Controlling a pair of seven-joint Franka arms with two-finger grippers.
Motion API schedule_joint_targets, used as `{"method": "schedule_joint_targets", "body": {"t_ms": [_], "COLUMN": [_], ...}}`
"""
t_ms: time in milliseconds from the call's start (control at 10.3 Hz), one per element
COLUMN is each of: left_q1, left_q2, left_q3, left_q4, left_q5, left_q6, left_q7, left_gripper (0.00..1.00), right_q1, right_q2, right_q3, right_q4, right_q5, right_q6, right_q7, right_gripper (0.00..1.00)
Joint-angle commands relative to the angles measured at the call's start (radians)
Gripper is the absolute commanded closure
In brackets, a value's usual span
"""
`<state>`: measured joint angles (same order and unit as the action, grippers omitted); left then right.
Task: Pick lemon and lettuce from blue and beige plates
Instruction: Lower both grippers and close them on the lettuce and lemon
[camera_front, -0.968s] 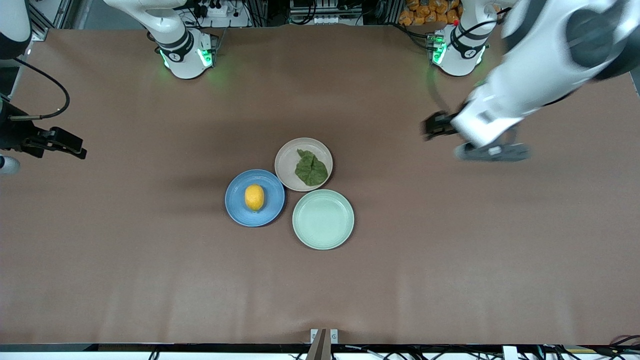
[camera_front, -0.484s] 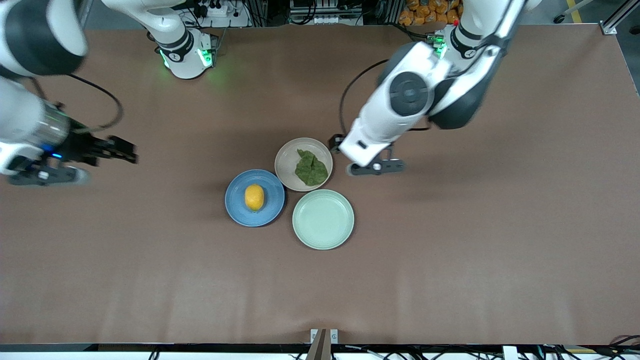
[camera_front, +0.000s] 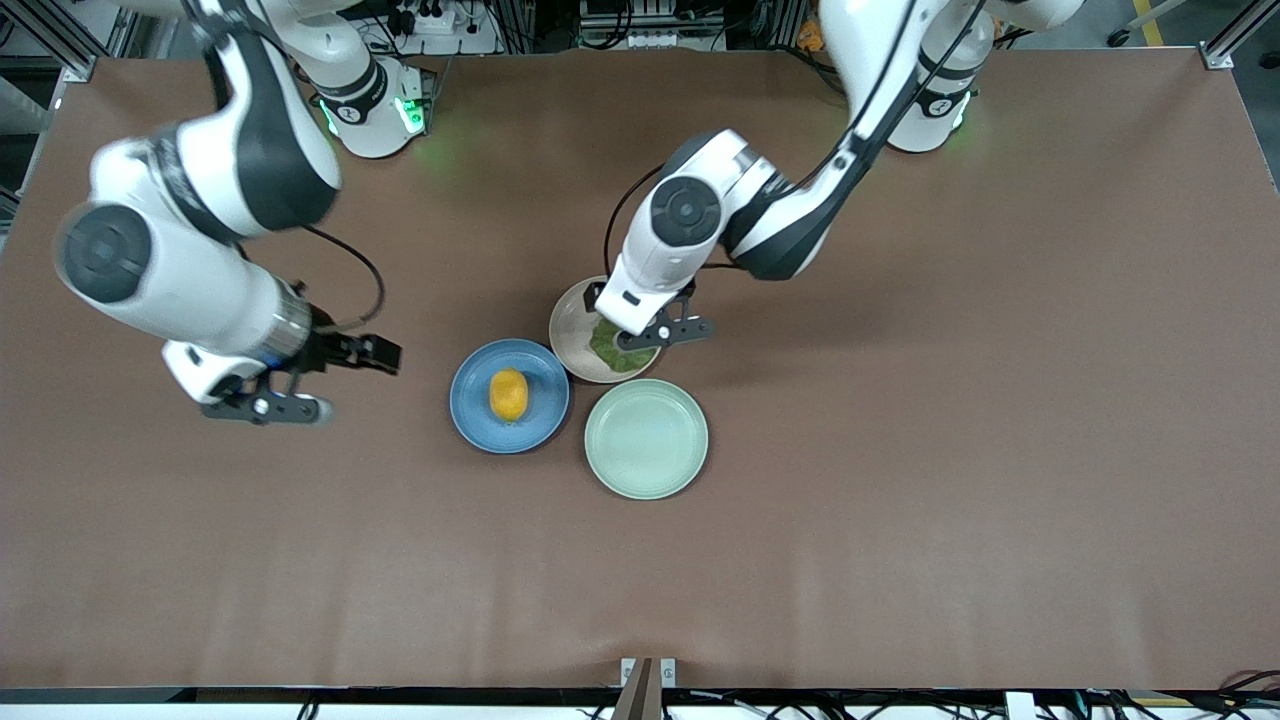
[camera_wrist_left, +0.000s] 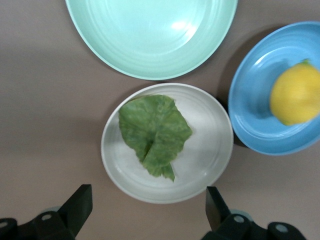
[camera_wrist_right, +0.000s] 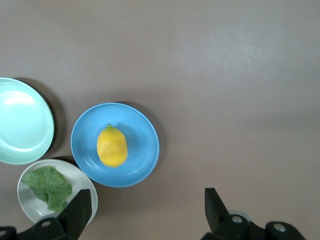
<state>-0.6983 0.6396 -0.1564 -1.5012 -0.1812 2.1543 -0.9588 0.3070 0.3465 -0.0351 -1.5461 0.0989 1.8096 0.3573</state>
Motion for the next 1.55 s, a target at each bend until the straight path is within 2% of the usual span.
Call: {"method": "schedule_joint_targets", "body": {"t_ms": [0,387,677,968,1161,1258,1355,1452], "left_q1": [-0.016,-0.058,-0.076,-0.075,-0.075,-0.072,-0.072,-0.07], "left_q2": [0.083,0.169,0.19,0.199,0.206,0.206,0.206,0.203], "left_q3": [0.008,0.011,0.012,0.012,0.012,0.012,0.012,0.012], "left_q4": [0.026,0.026,0.023,0.022,0.021,0.016,0.016,0.018], "left_q5": [0.023,0.029,0.061,0.068,0.068,0.074,0.074,0.074], "left_q6": [0.077,0.18,0.185,0.185,0.185,0.185,0.185,0.184], "left_q7": [-0.085,-0.15,-0.149,-0.147,-0.149,-0.147,-0.147,-0.149], "left_gripper": [0.0,0.0,0.02,0.24,0.29,0.5,0.63,0.89], "right_q1": [0.029,0.083,0.11,0.133,0.135,0.141,0.142,0.147], "right_q2": [0.078,0.189,0.267,0.321,0.327,0.335,0.335,0.335], "right_q3": [-0.008,-0.006,-0.006,-0.006,-0.005,-0.005,-0.005,-0.005], "right_q4": [0.008,0.001,-0.005,-0.023,-0.046,-0.046,-0.046,-0.046], "right_q5": [0.013,0.044,0.087,0.088,0.106,0.122,0.122,0.122], "right_q6": [0.054,0.154,0.209,0.266,0.281,0.281,0.281,0.281], "right_q7": [0.063,0.093,0.098,0.1,0.098,0.098,0.098,0.098], "right_gripper": [0.0,0.0,0.0,0.0,0.0,0.0,0.0,0.0]}}
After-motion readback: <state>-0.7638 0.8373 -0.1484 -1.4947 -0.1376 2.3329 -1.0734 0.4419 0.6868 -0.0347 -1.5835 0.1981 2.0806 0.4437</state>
